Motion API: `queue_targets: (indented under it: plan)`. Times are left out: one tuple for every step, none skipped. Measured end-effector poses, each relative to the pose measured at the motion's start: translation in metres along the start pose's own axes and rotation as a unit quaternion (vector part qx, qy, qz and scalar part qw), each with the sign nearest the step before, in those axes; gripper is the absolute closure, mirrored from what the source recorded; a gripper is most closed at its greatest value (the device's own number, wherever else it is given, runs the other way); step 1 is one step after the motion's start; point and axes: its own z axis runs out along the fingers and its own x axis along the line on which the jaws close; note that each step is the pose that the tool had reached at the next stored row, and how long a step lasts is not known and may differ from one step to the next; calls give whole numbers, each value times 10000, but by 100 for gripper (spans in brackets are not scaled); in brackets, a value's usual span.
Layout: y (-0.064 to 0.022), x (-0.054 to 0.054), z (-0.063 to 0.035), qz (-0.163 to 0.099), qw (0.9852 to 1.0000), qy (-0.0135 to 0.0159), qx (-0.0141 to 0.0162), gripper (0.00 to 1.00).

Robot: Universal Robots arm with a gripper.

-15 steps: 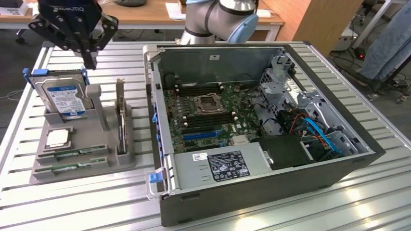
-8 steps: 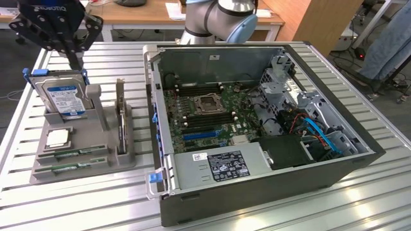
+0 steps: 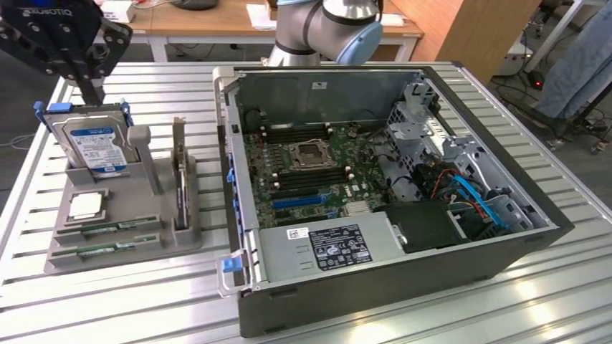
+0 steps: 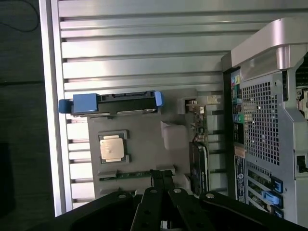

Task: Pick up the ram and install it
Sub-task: 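Reach for the ram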

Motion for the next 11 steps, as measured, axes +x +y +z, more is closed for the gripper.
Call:
queue_targets:
  plan:
    - [-2, 23, 0, 0, 10000, 0, 0, 91]
    - [-4, 46, 0, 0, 10000, 0, 0, 91]
    - [-5, 70, 0, 0, 10000, 0, 0, 91]
    - [-7, 97, 0, 0, 10000, 0, 0, 91]
    - [-9, 119, 0, 0, 10000, 0, 0, 91]
    - [-10, 131, -1, 0, 10000, 0, 0, 91]
    - [-10, 137, -1, 0, 10000, 0, 0, 91]
    - [-11, 138, -1, 0, 10000, 0, 0, 91]
    - [-10, 139, -1, 0, 10000, 0, 0, 91]
    - [-11, 140, -1, 0, 10000, 0, 0, 91]
    - [-11, 140, -1, 0, 10000, 0, 0, 91]
